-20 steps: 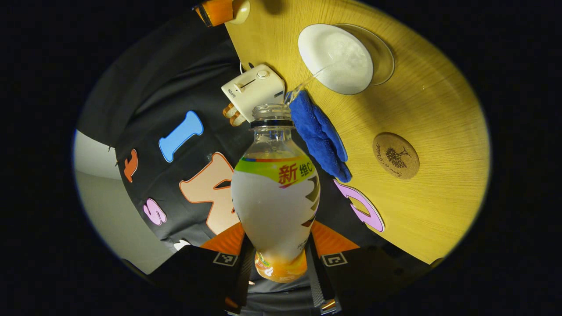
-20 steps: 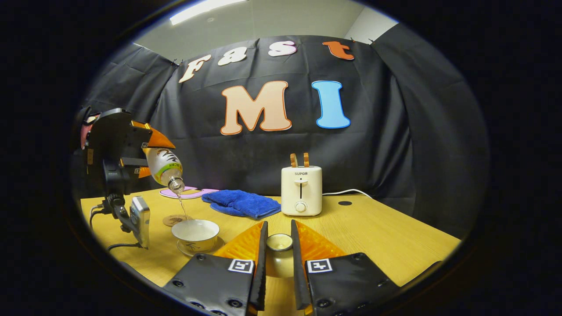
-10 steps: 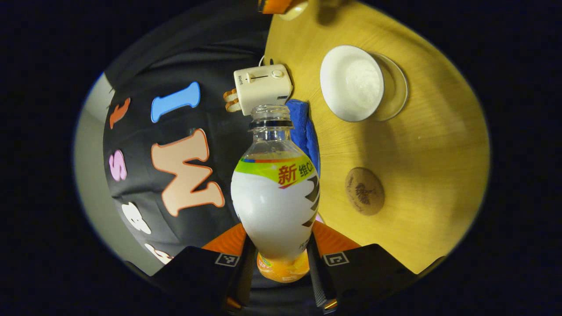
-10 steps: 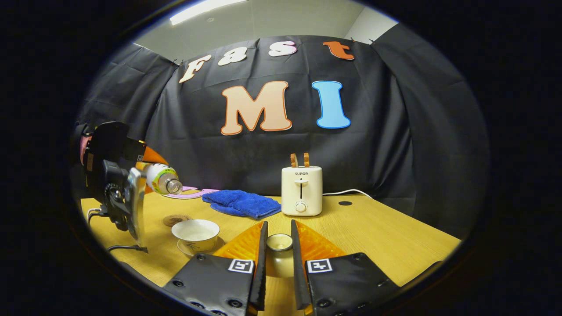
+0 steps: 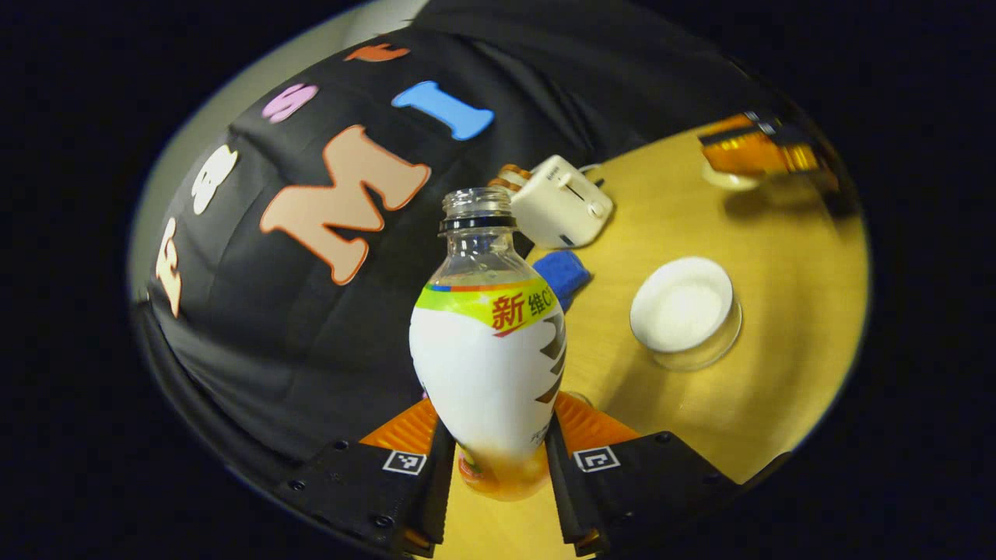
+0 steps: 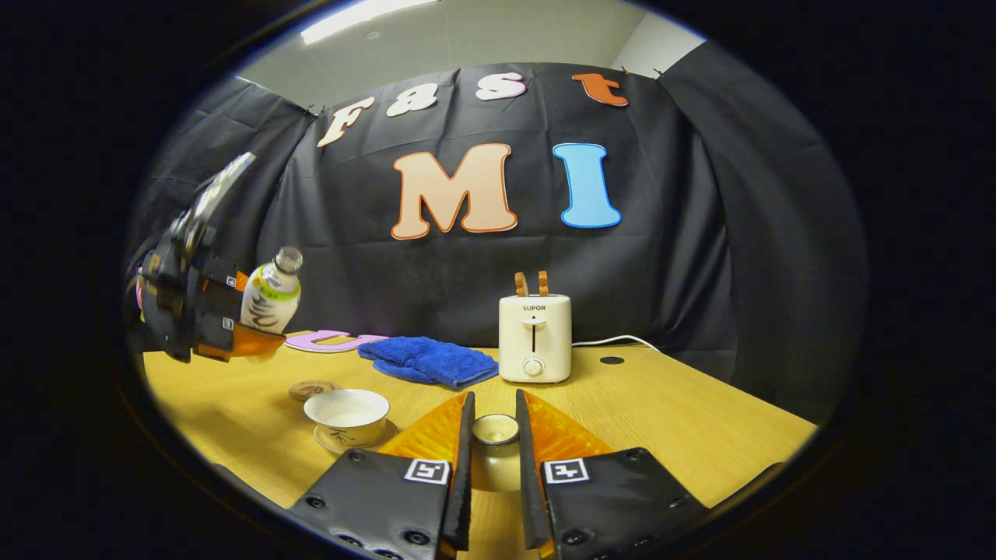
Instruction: Open the teacup lid with one hand, grasp the water bottle and pour water into the teacup with the other hand; after pouring, place the water bottle on the coaster and then close the teacup lid.
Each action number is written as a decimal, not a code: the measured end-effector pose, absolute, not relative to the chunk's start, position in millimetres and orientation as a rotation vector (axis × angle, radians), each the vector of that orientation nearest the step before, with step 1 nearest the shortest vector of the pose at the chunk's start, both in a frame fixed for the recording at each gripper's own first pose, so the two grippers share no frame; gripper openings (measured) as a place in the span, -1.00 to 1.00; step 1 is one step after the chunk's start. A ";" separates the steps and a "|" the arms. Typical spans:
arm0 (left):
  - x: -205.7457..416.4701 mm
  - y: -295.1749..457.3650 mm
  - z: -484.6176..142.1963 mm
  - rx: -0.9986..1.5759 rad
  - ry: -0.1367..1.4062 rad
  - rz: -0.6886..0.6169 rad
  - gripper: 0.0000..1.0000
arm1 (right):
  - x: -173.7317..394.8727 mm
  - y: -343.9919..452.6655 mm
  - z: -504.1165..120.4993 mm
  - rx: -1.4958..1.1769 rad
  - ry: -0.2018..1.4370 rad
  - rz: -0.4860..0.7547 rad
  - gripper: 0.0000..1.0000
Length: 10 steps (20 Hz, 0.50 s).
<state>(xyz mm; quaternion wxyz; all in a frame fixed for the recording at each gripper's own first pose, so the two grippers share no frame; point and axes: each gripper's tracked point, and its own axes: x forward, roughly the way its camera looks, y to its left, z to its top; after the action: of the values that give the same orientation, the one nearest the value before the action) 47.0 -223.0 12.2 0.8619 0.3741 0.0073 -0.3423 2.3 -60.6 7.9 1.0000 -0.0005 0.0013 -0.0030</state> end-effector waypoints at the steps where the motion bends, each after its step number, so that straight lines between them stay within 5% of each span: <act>1: 47.8 -224.4 19.6 0.680 0.008 -0.718 0.07 | 2.4 -60.6 7.1 -0.001 0.003 -0.006 -0.41; 10: 40.9 -219.8 52.1 0.127 -0.078 -0.655 0.05 | 2.2 -60.6 7.5 -0.002 0.003 -0.006 -0.43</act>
<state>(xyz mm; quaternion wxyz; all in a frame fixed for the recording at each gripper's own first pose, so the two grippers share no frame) 40.9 -219.8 52.1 0.9441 0.0625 -0.0381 -0.3213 2.2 -60.6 7.5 1.0000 -0.0009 0.0014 -0.0028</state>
